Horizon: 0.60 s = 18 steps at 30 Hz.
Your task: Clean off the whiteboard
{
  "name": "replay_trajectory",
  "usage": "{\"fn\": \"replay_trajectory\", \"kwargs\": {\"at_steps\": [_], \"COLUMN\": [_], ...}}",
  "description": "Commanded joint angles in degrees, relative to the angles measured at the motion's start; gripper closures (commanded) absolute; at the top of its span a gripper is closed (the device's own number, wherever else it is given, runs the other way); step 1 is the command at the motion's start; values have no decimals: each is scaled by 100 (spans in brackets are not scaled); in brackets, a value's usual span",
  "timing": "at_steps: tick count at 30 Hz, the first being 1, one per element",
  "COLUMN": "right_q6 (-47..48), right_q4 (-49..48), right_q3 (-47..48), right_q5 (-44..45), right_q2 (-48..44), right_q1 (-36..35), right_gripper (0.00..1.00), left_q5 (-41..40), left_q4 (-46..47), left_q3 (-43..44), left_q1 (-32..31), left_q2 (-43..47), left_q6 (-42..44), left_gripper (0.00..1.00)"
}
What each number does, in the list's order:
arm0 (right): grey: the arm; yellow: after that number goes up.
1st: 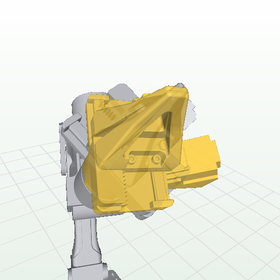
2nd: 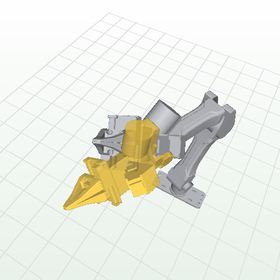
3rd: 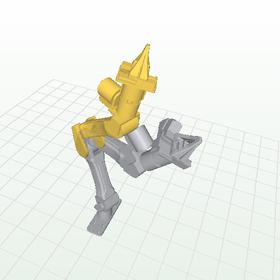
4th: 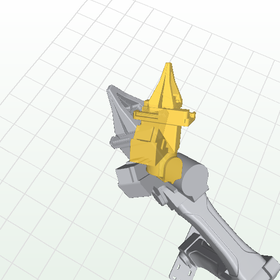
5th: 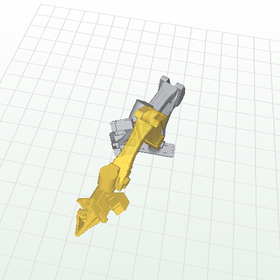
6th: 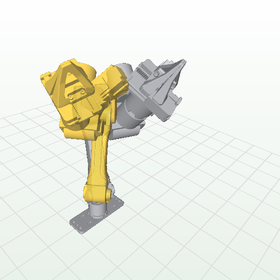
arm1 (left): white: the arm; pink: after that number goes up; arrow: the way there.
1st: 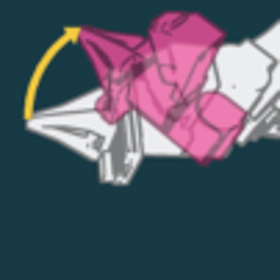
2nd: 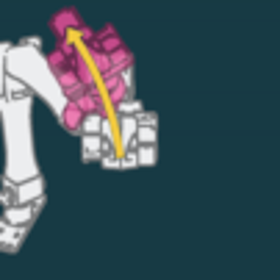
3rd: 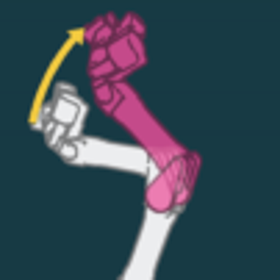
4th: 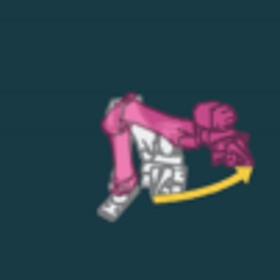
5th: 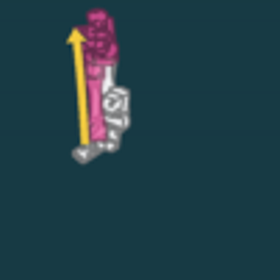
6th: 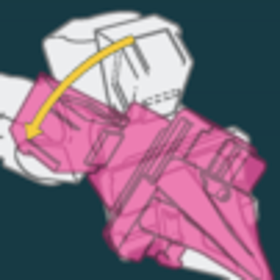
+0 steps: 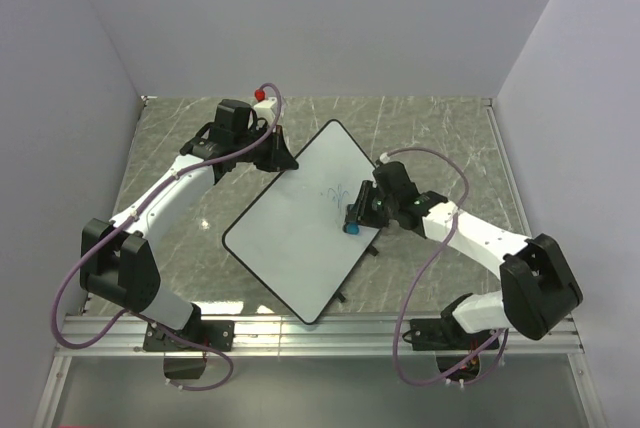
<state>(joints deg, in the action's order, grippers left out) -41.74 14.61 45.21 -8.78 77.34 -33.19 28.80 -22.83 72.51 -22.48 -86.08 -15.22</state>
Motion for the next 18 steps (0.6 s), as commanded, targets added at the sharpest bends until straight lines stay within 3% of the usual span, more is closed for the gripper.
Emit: {"fn": "replay_trajectory", "kwargs": {"at_steps": [1,7,14,18], "right_q6": [26,-326,-336,-274], "right_q4": [-370,-538,-214,-72], "right_q3": [295,892,2323,2467], "right_q5": [-563,-924,-1100,-1074], "right_q2": [132,342,1001,1327], "right_q1": [-56,-249,-241,-162], "right_gripper": [100,100,100,100], "left_q5": [-278,-340,-401,-462], "left_q4": [-222,-204,-169,-152], "left_q3": [53,44,-18,-18], "left_q1": [-107,-107,-107,-107], "left_q2": [21,4,91,144], "left_q6": [380,415,397,389], "left_gripper": [100,100,100,100]}}
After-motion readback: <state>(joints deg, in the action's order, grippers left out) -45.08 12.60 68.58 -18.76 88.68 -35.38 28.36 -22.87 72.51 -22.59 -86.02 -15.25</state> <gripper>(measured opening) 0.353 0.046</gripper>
